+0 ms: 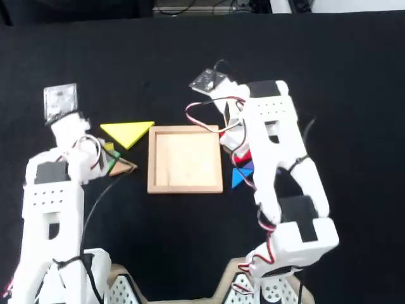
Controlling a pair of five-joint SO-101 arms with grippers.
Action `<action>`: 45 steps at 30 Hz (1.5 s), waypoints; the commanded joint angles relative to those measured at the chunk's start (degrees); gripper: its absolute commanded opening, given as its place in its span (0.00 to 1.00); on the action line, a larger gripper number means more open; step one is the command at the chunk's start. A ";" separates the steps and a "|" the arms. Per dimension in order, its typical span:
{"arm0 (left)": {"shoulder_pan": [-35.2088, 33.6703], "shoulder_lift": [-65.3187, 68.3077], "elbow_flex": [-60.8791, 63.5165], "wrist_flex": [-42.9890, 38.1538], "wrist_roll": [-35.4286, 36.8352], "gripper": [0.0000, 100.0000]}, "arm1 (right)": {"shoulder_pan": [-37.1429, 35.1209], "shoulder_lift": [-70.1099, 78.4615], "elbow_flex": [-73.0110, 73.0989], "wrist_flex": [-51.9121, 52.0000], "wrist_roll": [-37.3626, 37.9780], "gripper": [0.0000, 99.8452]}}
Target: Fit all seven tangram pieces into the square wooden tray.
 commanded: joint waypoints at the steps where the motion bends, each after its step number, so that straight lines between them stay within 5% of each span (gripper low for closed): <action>1: -5.05 -2.29 4.35 -8.44 0.70 0.22 | 0.09 1.71 0.40 -0.97 7.38 0.21; 7: -4.97 -2.29 12.79 -18.29 1.67 0.22 | 0.18 5.41 0.13 -1.49 17.85 0.24; 12: -3.56 -2.29 15.78 -22.86 1.67 0.22 | 0.35 7.52 0.48 -4.57 18.64 0.24; 32: -3.47 -2.29 15.87 -23.30 1.41 0.22 | 1.58 11.47 0.13 -10.81 18.90 0.24; 45: -3.56 -2.29 16.13 -24.88 1.41 0.22 | -0.70 4.44 -0.57 -0.44 23.30 0.25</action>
